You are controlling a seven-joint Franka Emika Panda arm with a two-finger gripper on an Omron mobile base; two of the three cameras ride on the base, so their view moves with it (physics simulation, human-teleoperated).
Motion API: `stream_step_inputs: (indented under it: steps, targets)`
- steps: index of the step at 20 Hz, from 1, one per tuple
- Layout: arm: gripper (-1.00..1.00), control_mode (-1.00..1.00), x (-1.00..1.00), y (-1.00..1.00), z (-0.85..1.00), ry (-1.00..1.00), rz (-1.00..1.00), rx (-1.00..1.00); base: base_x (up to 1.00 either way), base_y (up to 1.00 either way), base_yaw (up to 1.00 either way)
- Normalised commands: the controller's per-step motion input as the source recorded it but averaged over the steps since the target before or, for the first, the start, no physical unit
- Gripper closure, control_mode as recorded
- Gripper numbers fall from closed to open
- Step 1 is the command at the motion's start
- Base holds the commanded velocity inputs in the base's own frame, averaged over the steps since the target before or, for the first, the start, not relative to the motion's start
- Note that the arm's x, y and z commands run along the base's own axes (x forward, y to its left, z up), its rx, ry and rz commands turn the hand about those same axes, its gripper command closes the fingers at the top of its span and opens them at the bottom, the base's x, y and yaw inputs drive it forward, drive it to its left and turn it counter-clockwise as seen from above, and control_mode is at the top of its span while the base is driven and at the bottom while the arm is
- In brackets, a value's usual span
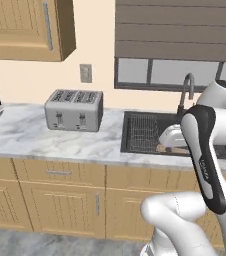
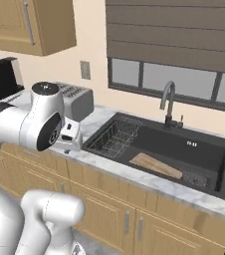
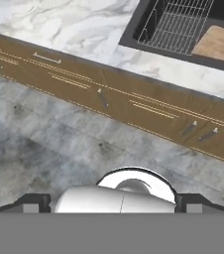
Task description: Move the cutting board and knife to the sink. Then move spray from the cabinet to the counter.
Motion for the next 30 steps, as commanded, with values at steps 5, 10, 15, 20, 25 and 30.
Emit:
stream_step_inputs:
  steps: [5,10,15,20,25,30]
  targets:
    - [-1.00,1.00,0.00,0.00,0.00,0.00,0.00,0.00,0.95,0.99,-0.10]
    - [-1.00,1.00,0.00,0.00,0.00,0.00,0.00,0.00,0.69,1.00,-0.23]
    - [-1.00,1.00,0.00,0.00,0.00,0.00,0.00,0.00,0.33,1.00,-0.27]
    - [-1.00,1.00,0.00,0.00,0.00,0.00,0.00,0.00,0.27,1.00,-0.29]
    - [-1.00,1.00,0.00,0.00,0.00,0.00,0.00,0.00,0.63,0.75,-0.20]
    - [-1.00,1.00,0.00,0.00,0.00,0.00,0.00,0.00,0.55,0.58,-0.19]
